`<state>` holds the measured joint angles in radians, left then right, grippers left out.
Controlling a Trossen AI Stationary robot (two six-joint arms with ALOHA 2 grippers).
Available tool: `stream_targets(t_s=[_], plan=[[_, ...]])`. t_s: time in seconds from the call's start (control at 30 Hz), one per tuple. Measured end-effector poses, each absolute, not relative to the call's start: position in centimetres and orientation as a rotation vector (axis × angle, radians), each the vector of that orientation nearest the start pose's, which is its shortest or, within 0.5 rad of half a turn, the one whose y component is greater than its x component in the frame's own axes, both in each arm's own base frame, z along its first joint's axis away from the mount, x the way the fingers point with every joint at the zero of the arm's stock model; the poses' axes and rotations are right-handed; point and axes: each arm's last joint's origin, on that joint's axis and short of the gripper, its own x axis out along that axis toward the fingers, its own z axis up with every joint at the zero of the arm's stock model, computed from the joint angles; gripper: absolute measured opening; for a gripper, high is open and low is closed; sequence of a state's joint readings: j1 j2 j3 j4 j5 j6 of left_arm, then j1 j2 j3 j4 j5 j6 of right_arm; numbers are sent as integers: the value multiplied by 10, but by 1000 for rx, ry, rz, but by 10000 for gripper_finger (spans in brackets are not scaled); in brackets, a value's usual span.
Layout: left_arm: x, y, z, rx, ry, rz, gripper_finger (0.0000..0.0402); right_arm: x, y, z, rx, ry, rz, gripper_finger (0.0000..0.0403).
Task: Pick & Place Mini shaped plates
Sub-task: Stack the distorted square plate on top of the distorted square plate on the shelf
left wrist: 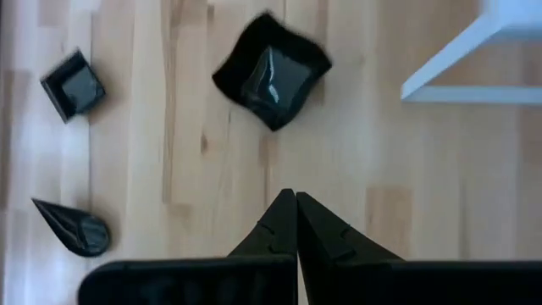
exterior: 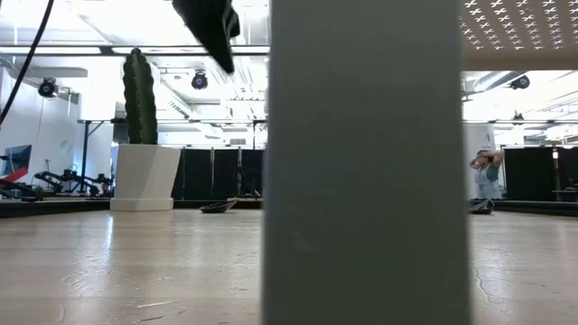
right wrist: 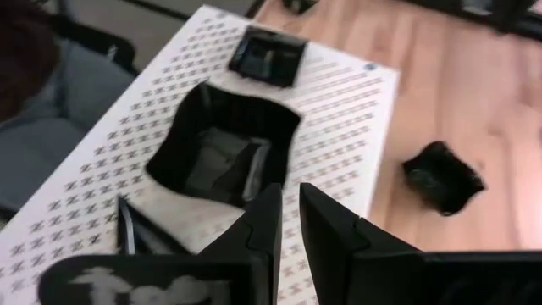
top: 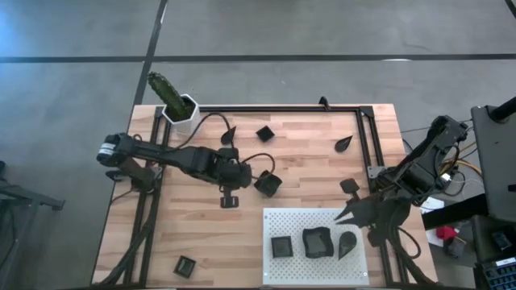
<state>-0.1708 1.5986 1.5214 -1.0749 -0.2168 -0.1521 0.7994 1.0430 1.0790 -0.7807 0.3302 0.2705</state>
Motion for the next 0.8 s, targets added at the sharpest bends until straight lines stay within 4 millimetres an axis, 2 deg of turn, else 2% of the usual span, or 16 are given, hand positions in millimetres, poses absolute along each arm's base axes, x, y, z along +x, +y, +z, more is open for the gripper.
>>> stream_targets(t_s=[0.23,0.47,0.63,0.8], plan=[[314,-37,288,90,1107,210,0,141,128,343,-134,620,265,43],[303,-29,281,107,1017,232,0,136,119,350,-124,557,177,43],[290,-16,282,18,812,312,0,134,114,354,-122,519,113,43],[276,-3,264,-52,668,353,0,133,113,354,-115,514,104,43]])
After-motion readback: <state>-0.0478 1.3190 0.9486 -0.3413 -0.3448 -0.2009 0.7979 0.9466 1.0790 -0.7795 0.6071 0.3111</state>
